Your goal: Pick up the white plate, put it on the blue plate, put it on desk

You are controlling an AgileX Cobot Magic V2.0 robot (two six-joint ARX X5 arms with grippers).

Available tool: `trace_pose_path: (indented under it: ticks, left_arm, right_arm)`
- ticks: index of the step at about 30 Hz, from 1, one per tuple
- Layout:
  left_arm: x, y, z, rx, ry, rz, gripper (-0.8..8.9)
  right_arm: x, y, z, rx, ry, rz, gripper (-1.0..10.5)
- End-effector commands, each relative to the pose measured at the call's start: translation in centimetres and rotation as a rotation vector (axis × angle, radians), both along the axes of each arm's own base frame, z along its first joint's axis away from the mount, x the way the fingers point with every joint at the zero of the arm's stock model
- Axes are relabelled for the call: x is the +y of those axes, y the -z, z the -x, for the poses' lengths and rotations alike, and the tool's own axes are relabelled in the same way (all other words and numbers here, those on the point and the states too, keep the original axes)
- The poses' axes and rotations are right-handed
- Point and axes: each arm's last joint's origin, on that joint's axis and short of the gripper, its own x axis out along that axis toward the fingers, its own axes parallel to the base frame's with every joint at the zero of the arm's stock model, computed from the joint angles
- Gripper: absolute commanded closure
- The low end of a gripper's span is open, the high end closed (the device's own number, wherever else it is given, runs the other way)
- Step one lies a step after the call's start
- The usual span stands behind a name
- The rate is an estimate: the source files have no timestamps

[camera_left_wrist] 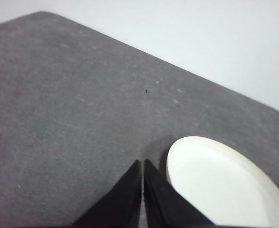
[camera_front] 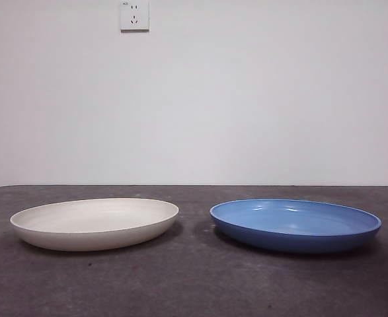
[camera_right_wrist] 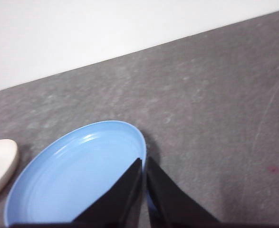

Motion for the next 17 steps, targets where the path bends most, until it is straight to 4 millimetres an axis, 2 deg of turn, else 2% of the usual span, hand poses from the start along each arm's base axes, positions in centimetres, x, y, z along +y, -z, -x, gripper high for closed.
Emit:
trace_pose_path:
  ticks: [1, 5, 12, 17]
  left_arm:
    - [0.0, -1.0, 0.3, 0.003, -0.015, 0.075, 8.04]
    - [0.0, -3.0, 0.9, -0.011, -0.009, 0.080, 8.04]
    - [0.0, -7.9, 2.4, -0.061, 0.003, 0.066, 8.04]
    - [-0.1, -11.2, 3.0, -0.043, 0.039, -0.013, 8.04]
  right_arm:
    - [0.0, -1.2, 0.2, -0.028, 0.003, -0.047, 9.4]
    - [0.0, -3.4, 0.7, -0.086, 0.007, -0.054, 9.4]
    - [0.1, -8.0, 2.3, -0.194, 0.004, -0.046, 9.4]
    - [0.2, -11.0, 3.5, -0.174, 0.003, -0.023, 9.4]
